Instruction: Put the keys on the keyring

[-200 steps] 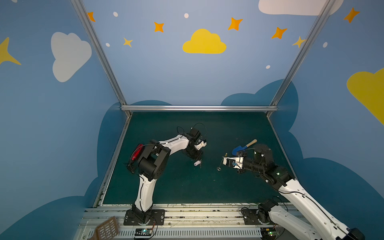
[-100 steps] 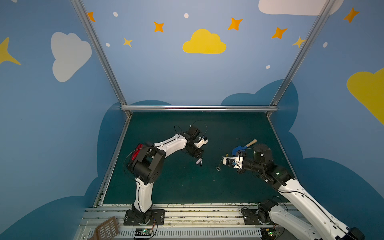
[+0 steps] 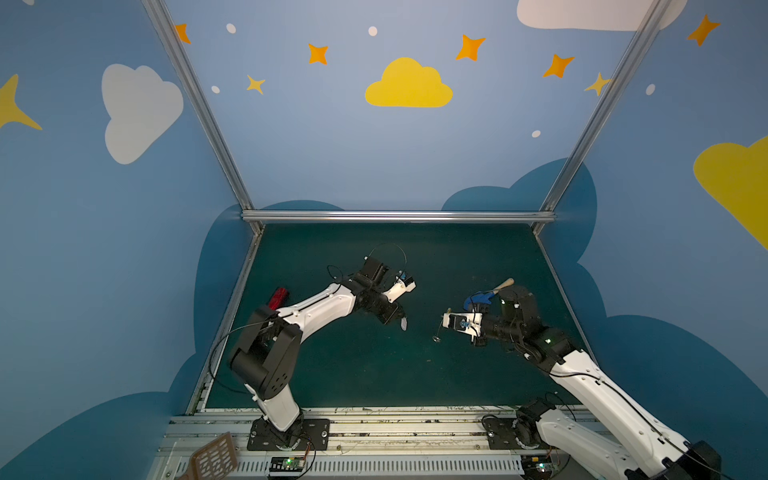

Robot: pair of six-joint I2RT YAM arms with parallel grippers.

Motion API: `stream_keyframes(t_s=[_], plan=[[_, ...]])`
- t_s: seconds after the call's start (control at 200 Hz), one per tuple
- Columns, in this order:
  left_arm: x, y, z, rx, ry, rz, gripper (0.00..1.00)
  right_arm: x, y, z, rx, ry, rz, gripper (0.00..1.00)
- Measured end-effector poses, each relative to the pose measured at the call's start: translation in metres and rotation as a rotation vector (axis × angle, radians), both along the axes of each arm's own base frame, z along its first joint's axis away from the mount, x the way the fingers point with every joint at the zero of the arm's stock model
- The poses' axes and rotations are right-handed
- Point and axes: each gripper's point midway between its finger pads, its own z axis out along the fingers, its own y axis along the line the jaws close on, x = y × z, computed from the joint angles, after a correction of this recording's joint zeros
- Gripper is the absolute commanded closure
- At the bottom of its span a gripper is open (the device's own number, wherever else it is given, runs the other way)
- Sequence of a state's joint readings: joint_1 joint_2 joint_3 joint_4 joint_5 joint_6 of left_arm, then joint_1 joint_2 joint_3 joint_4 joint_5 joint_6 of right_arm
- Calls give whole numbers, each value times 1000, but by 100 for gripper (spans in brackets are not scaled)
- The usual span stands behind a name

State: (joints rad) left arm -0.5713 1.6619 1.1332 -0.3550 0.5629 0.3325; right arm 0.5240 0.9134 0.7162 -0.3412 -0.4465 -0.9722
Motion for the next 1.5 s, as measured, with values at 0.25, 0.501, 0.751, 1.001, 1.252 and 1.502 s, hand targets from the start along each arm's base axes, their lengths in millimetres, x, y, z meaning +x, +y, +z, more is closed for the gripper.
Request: stream_keyframes(t_s=[0.25,0.501,0.751,1.001,1.252,1.502], plan=[[-1,-5,62,-123,-256,-85,97,-8,17,1,43,85,95,100],[-12,0,114,-178,-528,-192,97,-12,34,30,117,124,196,100],[-30,-1,143,-196,-730,-301,97,-19,39,36,164,180,229,100],[-45,-9,154,-197,-852,-391,97,-23,46,42,215,226,263,100],[-57,-11,161,-199,-918,-444,97,-25,51,53,265,255,292,100],[-73,-18,167,-210,-975,-512,97,-26,55,56,281,279,316,100]])
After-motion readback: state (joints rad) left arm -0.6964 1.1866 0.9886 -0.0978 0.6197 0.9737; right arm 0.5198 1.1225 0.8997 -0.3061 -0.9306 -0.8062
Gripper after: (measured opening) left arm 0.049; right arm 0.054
